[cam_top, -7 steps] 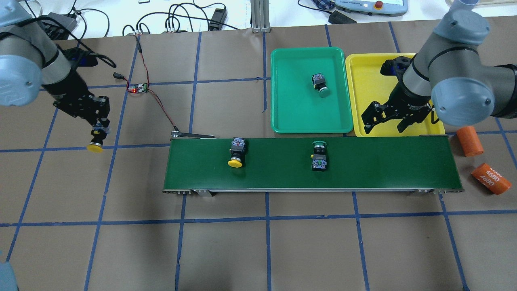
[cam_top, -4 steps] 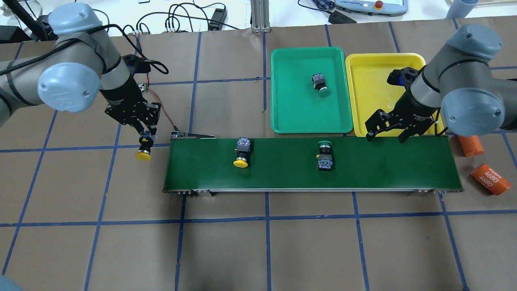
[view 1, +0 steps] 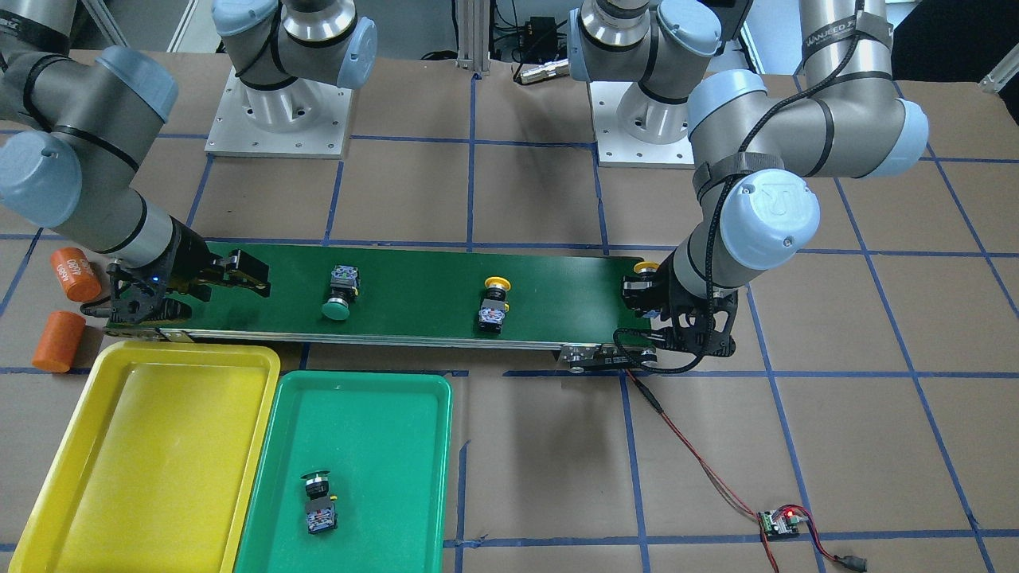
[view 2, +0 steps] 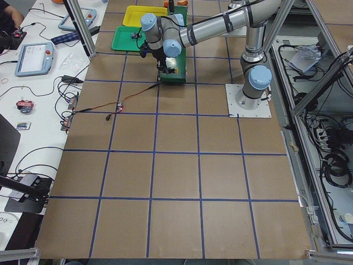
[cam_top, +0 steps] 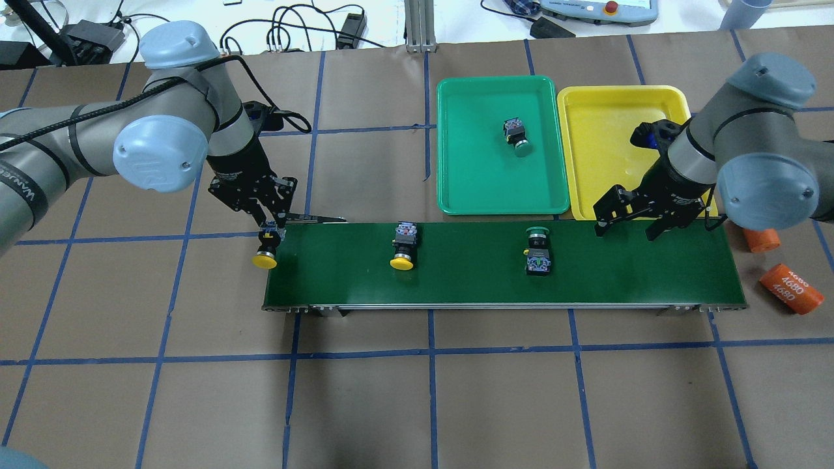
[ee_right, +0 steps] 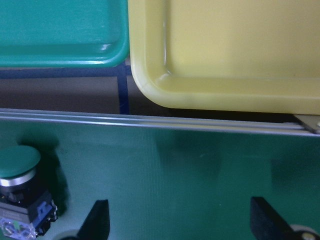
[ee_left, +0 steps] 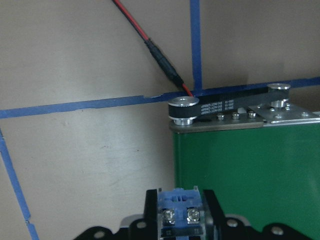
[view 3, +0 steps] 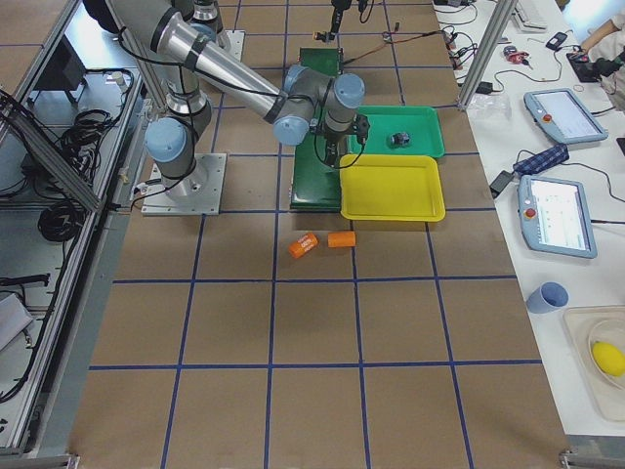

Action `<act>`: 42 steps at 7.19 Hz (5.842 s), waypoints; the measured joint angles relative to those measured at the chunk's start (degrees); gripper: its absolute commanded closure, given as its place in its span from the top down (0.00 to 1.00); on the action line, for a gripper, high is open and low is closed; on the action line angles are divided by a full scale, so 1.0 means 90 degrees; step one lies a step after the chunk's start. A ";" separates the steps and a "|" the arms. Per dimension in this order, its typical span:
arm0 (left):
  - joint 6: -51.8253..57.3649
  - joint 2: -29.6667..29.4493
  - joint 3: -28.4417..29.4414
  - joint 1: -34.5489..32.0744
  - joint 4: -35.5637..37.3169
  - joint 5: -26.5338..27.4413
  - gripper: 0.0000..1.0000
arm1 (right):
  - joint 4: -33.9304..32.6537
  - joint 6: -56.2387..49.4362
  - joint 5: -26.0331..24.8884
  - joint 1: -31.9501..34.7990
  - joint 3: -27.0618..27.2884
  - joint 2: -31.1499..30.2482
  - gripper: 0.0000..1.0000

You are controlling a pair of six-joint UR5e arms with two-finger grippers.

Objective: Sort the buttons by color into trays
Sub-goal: 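Set the yellow switch on the belt with left gripper while right gripper returns, then grasp the next green-capped switch at the belt end with right gripper while left gripper withdraws, then lift the green-capped switch into the green tray and open the right gripper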

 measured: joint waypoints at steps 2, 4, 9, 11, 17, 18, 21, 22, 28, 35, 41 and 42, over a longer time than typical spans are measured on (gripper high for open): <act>0.0009 -0.0137 -0.0052 -0.0025 0.0236 -0.0186 0.00 | 0.0035 -0.0002 0.0003 -0.0133 0.0029 -0.0002 1.00; 0.0025 -0.0216 -0.0121 -0.0059 0.0406 -0.0320 1.00 | 0.0039 0.0030 0.0016 -0.0183 0.0055 -0.0010 1.00; -0.0142 0.0177 -0.0151 -0.0086 0.0517 -0.0192 1.00 | 0.0047 0.0055 0.0071 -0.0172 0.0064 -0.0009 1.00; -0.0334 0.0386 0.0646 -0.0066 -0.0472 0.0185 1.00 | 0.0053 0.0058 0.0082 -0.0173 0.0063 -0.0012 1.00; -0.0998 0.1502 0.0764 -0.0113 -0.1920 0.0270 1.00 | 0.0057 0.0120 0.0092 -0.0170 0.0067 -0.0013 1.00; -0.1002 0.1605 0.0703 -0.0116 -0.2052 0.0275 1.00 | 0.0057 0.0130 0.0092 -0.0170 0.0067 -0.0012 1.00; -0.0996 0.1664 0.0700 -0.0118 -0.2157 0.0260 1.00 | 0.0057 0.0145 0.0097 -0.0170 0.0073 -0.0010 1.00; -0.0995 0.1611 0.0680 -0.0114 -0.2143 0.0257 1.00 | 0.0057 0.0156 0.0098 -0.0170 0.0075 0.0007 1.00; -0.1000 0.1483 0.0633 -0.0091 -0.2075 0.0267 1.00 | 0.0337 0.0336 0.0038 -0.0153 0.0056 0.0110 0.10; -0.0984 0.1446 0.0455 -0.0086 -0.2077 0.0269 1.00 | 0.1249 0.0468 0.0144 0.0249 -0.1908 0.0805 0.00; -0.0966 0.1616 0.0495 -0.0083 -0.2082 0.0279 1.00 | 0.0578 0.1842 -0.0111 0.1463 -0.3381 0.2483 1.00; -0.0966 0.1626 0.0482 -0.0083 -0.2080 0.0279 1.00 | 0.0596 0.1826 -0.0139 0.1400 -0.3403 0.2480 1.00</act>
